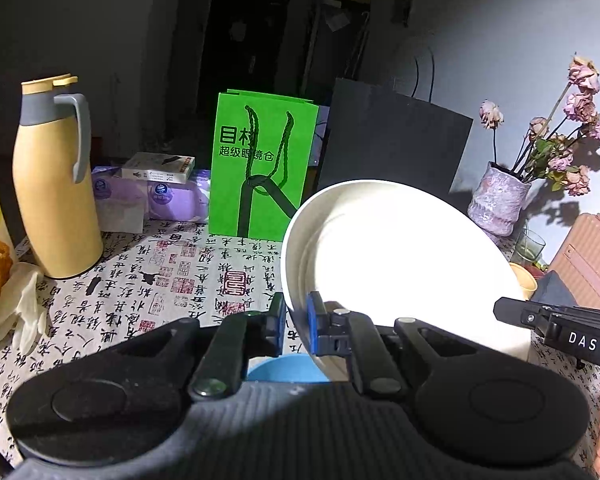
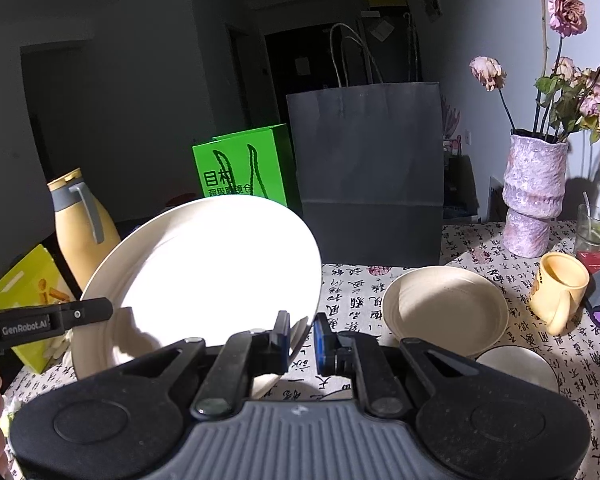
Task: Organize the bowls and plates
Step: 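Carry the cream plate back toward the blue bowl and placed plate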
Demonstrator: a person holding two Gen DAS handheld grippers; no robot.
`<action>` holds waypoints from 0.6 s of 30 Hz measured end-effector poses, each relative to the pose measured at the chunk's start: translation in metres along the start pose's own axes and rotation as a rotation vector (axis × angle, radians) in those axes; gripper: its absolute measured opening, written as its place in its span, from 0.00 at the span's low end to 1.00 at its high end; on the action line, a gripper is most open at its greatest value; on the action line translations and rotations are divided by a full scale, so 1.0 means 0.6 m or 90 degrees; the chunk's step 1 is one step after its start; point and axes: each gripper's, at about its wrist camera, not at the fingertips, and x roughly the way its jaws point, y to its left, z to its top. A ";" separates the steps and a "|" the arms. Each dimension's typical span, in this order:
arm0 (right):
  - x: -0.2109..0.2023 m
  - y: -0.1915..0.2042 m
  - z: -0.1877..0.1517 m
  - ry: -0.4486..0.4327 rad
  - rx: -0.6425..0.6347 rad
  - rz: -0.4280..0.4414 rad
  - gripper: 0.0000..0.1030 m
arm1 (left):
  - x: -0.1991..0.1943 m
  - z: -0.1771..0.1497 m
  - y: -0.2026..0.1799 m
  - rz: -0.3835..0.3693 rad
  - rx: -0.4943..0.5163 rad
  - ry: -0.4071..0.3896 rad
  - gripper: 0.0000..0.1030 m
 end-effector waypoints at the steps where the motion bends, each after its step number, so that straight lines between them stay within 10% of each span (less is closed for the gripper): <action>1: -0.006 0.000 -0.003 -0.001 0.000 0.002 0.11 | -0.007 -0.002 -0.002 0.001 0.000 -0.002 0.10; 18: -0.095 0.002 -0.047 -0.010 -0.003 0.025 0.11 | -0.104 -0.044 -0.039 0.026 0.008 -0.018 0.10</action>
